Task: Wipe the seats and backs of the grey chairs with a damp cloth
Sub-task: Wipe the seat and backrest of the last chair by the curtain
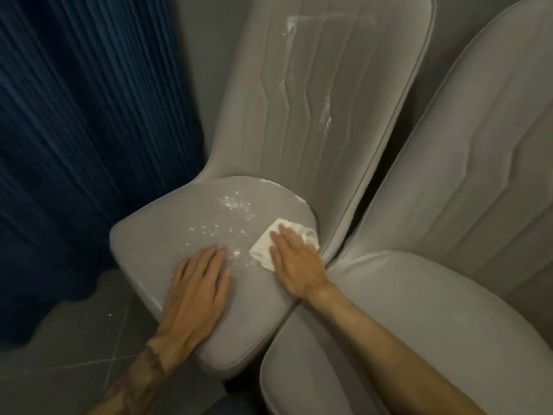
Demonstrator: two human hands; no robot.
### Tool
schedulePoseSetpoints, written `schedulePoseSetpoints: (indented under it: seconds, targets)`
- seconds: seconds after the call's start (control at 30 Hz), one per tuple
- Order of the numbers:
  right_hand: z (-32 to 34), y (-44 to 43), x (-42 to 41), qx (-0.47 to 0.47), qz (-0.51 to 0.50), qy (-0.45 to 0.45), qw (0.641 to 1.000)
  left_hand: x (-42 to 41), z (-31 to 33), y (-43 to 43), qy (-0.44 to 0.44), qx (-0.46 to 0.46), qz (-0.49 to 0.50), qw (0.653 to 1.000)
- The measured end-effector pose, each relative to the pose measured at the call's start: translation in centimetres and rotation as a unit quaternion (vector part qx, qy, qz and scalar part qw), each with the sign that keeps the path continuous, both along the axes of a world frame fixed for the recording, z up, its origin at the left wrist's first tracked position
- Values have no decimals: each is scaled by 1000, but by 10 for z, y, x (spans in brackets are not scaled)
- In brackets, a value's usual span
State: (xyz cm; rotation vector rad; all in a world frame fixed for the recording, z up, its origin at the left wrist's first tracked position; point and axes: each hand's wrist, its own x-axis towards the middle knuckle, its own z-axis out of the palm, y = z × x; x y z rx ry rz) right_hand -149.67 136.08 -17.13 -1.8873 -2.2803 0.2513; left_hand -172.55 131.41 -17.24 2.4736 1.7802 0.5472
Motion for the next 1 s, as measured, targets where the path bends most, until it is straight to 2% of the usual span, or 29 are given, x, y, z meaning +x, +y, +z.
schedulePoseSetpoints:
  seconds: [0.13, 0.2, 0.27, 0.33, 0.47, 0.57, 0.63, 0.73, 0.8, 0.87, 0.93, 1.0]
  targets:
    - [5, 28, -17, -45, -98, 5, 994, -22, -4, 15, -2, -5, 35, 999]
    - [-2, 13, -32, -25, -72, 27, 997, -35, -1, 22, 5, -18, 53, 998]
    - [-9, -14, -39, -5, 5, 48, 999, -49, 5, 31, 10, -31, 67, 997]
    - [-8, -22, -30, -16, 33, 43, 998, -63, 14, 43, 10, -43, 71, 996]
    - [2, 24, -8, -32, -94, -56, 993, -97, 20, 64, 28, -45, 74, 996]
    - [7, 37, -30, -43, -155, -36, 986, -126, 18, 88, 40, -45, 67, 996]
    - [1, 16, -56, -31, -126, -8, 992, -140, 15, 105, 43, -43, 41, 997]
    - [-3, -39, -98, -10, -27, 37, 999, -155, 10, 129, 43, -45, -7, 998]
    - [-3, -58, -107, -17, -16, 60, 998, -160, 6, 141, 44, -48, -33, 997]
    - [-3, -51, -95, 16, -78, 36, 996, -161, 0, 150, 46, -44, -58, 996]
    - [2, -39, -81, 35, -206, 21, 978, -160, -6, 156, 40, -44, -77, 995]
    - [1, -35, -92, 20, -285, 19, 958, -160, -12, 159, 28, -44, -99, 994]
